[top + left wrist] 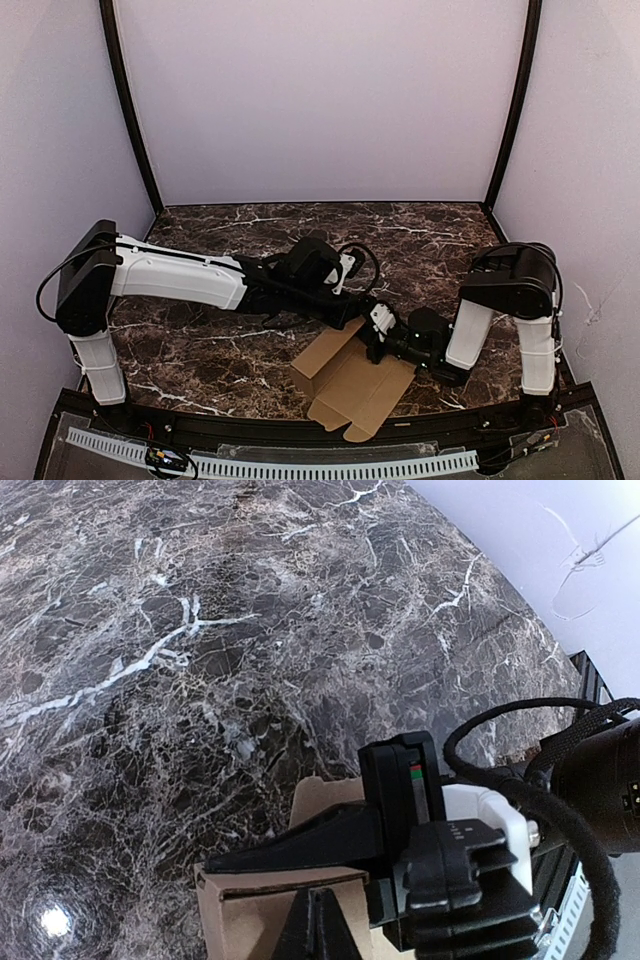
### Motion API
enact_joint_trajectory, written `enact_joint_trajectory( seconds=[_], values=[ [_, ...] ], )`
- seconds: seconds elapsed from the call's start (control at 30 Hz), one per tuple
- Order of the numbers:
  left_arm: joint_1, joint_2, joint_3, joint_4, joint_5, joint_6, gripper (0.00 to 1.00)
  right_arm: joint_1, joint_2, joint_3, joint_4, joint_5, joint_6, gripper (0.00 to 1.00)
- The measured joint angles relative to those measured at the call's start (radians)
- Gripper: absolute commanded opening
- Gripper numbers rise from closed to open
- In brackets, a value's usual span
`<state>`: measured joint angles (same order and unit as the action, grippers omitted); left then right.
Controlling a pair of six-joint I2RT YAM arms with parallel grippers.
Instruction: Fold the paper box
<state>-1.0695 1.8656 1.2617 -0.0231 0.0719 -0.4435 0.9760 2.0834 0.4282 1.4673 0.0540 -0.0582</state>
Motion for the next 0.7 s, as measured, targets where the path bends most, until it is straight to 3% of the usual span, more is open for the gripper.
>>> enact_joint_trajectory(
  seconds=[0.1,0.2,0.4,0.43,0.5,0.7],
  values=[
    [-0.004,0.001,0.000,0.000,-0.002,-0.003,0.01,0.007,0.000,0.001,0.000,0.022,0.007,0.00],
    [-0.004,0.001,0.001,0.000,-0.003,-0.005,0.01,0.014,0.000,0.001,0.000,0.038,0.009,0.15],
    [-0.007,0.001,0.002,-0.001,-0.003,-0.006,0.01,0.019,0.000,0.006,0.010,0.080,-0.001,0.26],
    [-0.008,0.001,0.002,-0.001,-0.003,-0.006,0.01,0.020,0.000,0.006,0.013,0.085,-0.004,0.23],
    [-0.008,0.001,0.002,-0.001,-0.003,-0.006,0.01,0.021,0.000,0.006,0.014,0.092,-0.009,0.00],
    [-0.011,0.001,0.007,-0.004,-0.005,-0.006,0.01,0.030,0.002,0.016,0.019,0.112,-0.002,0.00]
  ],
)
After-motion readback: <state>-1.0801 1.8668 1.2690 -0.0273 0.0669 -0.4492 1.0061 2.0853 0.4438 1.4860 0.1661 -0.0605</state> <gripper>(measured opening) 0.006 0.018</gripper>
